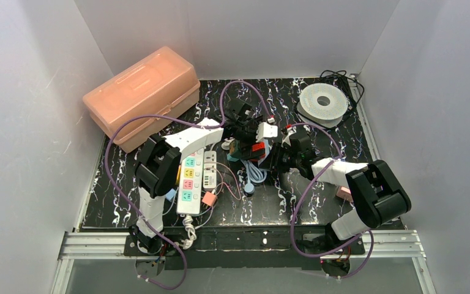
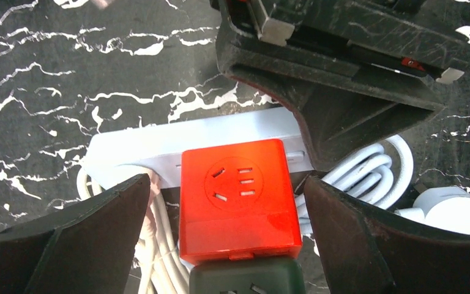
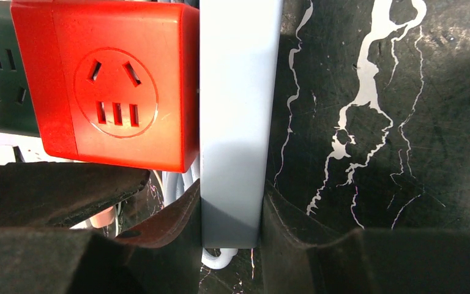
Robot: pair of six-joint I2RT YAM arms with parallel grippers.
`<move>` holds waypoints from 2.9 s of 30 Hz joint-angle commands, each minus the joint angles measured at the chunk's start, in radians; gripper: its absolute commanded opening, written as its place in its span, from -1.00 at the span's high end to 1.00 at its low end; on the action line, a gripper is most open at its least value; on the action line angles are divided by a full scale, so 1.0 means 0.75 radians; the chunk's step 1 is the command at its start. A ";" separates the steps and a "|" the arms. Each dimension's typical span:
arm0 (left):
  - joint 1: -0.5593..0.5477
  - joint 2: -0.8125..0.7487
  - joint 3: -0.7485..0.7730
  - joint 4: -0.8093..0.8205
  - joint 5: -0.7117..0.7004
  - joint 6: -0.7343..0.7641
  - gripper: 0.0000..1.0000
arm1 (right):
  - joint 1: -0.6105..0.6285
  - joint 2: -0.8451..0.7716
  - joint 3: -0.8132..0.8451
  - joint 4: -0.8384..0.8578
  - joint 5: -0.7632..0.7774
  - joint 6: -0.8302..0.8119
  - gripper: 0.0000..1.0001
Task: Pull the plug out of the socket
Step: Remove the plug from the socket.
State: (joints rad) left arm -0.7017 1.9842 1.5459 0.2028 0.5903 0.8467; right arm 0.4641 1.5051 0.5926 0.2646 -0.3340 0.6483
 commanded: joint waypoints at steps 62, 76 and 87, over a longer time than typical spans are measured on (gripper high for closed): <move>-0.059 -0.163 0.190 -0.774 -0.297 0.255 1.00 | -0.034 -0.082 -0.111 0.075 0.156 0.048 0.97; -0.040 -0.258 0.130 -0.944 -0.252 0.361 1.00 | -0.062 -0.075 -0.098 -0.119 0.273 0.039 0.97; -0.033 -0.305 0.077 -0.962 -0.277 0.388 1.00 | -0.084 -0.006 -0.091 -0.113 0.243 0.090 0.97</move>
State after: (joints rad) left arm -0.7650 1.9388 1.6310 -0.1303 0.3817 1.0351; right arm 0.4873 1.4509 0.5331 0.3386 -0.3939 0.7033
